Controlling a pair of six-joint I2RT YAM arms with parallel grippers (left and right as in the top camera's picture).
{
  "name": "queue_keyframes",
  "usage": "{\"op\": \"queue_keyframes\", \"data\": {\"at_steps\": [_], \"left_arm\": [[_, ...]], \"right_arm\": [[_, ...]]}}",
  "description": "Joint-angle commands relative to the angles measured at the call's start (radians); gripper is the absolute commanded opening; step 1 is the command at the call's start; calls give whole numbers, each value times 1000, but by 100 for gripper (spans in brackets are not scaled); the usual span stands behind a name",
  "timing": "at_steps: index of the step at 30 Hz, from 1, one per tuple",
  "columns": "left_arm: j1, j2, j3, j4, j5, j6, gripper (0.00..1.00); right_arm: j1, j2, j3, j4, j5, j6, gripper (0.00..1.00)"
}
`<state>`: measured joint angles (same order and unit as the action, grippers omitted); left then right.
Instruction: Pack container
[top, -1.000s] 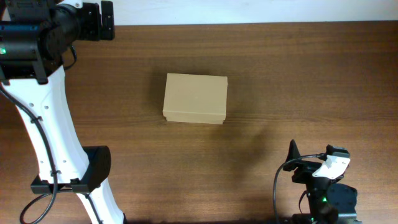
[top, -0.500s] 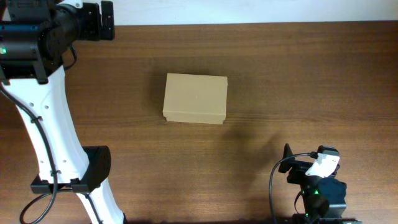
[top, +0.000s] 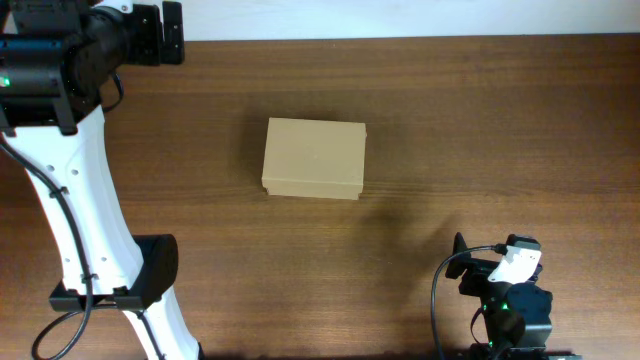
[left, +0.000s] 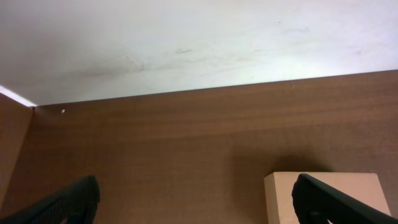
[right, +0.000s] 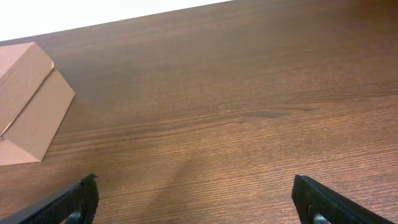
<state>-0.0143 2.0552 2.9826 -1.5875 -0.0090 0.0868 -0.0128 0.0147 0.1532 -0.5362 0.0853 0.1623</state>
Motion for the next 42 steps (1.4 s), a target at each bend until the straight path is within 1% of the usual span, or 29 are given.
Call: {"op": "queue_keyframes", "data": {"at_steps": [1, 20, 24, 27, 29, 31, 36, 37, 39, 42], "left_arm": [[2, -8, 2, -1, -7, 5, 100], [2, -11, 2, -1, -7, 5, 100], [2, -53, 0, -1, -7, 5, 100], [2, -127, -41, -1, -7, 5, 99], [2, -197, -104, 0, -7, 5, 100], [3, -284, -209, 0, -7, 5, 100], [3, -546, -575, 0, -7, 5, 100], [3, -581, -626, 1, -7, 5, 100], [2, -675, -757, 43, -18, 19, 100], [2, -815, -949, 182, -17, 20, 100]], "right_arm": [[-9, -12, -8, 5, -2, 11, 99], [-9, -12, -8, 5, -2, 11, 99], [-9, -12, -8, 5, -2, 11, 99], [-9, -12, -8, 5, -2, 11, 99], [-9, -12, -8, 5, -2, 11, 99], [-9, -12, -8, 5, -2, 11, 99], [-9, -12, -8, 5, -2, 11, 99], [-9, -12, -8, 5, -2, 11, 99], [-9, -12, -8, 5, -2, 11, 99], [-9, -12, -8, 5, -2, 11, 99]]}}
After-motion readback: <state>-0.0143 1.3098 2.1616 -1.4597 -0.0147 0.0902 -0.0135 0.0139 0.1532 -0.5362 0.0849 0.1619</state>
